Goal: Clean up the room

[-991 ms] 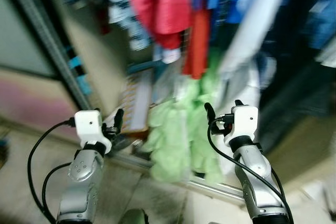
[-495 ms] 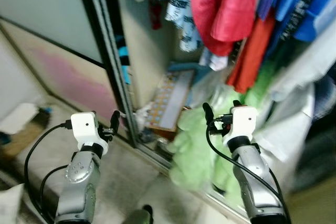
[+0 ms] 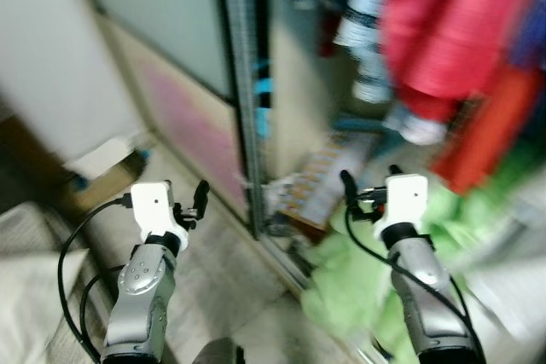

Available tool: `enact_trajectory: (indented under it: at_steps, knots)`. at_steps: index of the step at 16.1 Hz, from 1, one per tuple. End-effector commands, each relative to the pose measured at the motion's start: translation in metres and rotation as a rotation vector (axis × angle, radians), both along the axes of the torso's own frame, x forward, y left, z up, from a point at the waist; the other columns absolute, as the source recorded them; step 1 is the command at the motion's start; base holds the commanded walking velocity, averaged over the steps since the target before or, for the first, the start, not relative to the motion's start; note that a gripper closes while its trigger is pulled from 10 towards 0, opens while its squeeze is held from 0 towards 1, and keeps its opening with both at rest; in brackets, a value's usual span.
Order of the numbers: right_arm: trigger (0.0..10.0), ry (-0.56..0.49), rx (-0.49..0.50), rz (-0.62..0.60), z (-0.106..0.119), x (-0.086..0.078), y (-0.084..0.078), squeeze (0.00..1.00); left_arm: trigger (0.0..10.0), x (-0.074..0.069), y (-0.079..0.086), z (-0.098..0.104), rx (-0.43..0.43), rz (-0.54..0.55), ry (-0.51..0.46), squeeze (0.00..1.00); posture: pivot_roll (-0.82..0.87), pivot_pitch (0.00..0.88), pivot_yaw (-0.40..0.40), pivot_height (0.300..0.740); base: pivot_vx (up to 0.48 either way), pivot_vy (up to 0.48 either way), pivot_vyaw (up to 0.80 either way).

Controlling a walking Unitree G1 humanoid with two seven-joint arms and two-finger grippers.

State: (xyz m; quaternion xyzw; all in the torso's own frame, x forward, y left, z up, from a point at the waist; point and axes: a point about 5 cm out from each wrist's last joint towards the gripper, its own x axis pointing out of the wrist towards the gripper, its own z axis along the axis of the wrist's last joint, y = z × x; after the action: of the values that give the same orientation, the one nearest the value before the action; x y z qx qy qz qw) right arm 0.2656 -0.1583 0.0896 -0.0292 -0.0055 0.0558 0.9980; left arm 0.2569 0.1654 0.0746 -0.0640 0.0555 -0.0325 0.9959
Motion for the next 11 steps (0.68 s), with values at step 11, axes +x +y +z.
enact_trajectory:
  at_steps: [11]
  knots:
    - [10.0, -0.015, 0.006, 0.02, 0.0034, 0.0047, 0.0075, 0.0, 10.0, 0.0047, 0.005, -0.0001, 0.012, 0.02, 0.011, 0.0, 0.0, 0.026, 0.008, 0.74, 0.0, 0.0, 0.8]
